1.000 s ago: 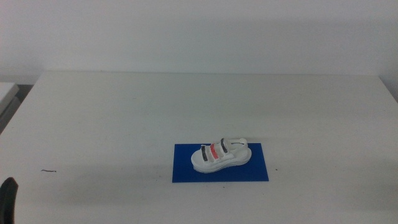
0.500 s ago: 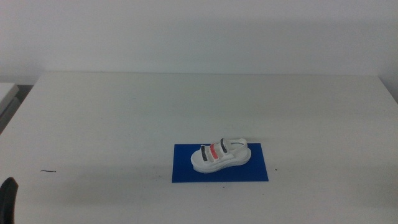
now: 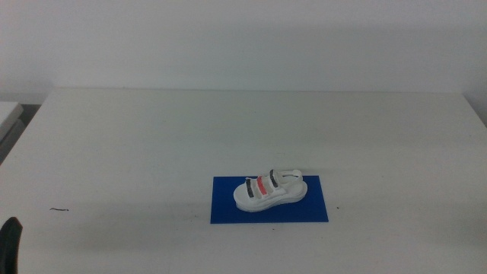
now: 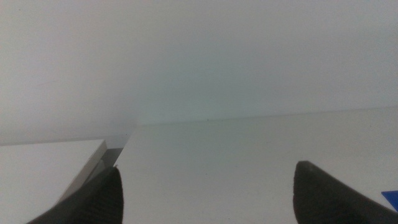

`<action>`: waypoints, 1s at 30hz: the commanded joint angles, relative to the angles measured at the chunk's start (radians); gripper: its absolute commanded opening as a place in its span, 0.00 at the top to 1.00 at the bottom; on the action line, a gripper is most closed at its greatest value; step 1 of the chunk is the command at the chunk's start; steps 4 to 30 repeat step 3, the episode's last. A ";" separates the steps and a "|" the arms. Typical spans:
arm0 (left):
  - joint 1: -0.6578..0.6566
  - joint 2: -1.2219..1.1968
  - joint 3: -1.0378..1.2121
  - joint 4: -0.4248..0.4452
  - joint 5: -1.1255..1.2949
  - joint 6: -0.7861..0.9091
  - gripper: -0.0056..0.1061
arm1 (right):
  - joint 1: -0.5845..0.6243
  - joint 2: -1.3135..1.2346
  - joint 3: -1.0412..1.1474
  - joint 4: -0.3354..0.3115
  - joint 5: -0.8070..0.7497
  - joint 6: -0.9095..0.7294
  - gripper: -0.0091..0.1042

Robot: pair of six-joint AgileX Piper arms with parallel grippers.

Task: Use one arm to grab the shoe from the table and place it on the mat.

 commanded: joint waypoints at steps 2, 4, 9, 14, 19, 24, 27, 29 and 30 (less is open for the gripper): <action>0.000 0.005 0.001 -0.004 -0.010 -0.003 0.11 | -0.005 -0.005 0.003 0.002 -0.008 -0.003 0.21; 0.000 0.005 0.001 -0.004 -0.010 -0.003 0.11 | -0.005 -0.005 0.003 0.002 -0.008 -0.003 0.17; 0.000 0.005 0.001 -0.004 -0.010 -0.003 0.11 | -0.005 -0.005 0.003 0.002 -0.008 -0.003 0.17; 0.000 0.005 0.001 -0.004 -0.010 -0.003 0.11 | -0.005 -0.005 0.003 0.002 -0.008 -0.003 0.17; 0.000 0.005 0.001 -0.004 -0.010 -0.003 0.11 | -0.005 -0.005 0.003 0.002 -0.008 -0.003 0.17; 0.000 0.005 0.001 -0.004 -0.010 -0.003 0.11 | -0.005 -0.005 0.003 0.002 -0.008 -0.003 0.17; 0.000 0.005 0.001 -0.004 -0.010 -0.003 0.11 | -0.005 -0.005 0.003 0.002 -0.008 -0.003 0.17; 0.000 0.005 0.001 -0.004 -0.010 -0.003 0.11 | -0.005 -0.005 0.003 0.002 -0.008 -0.003 0.17; 0.000 0.005 0.001 -0.004 -0.010 -0.003 0.11 | -0.005 -0.005 0.003 0.002 -0.008 -0.003 0.17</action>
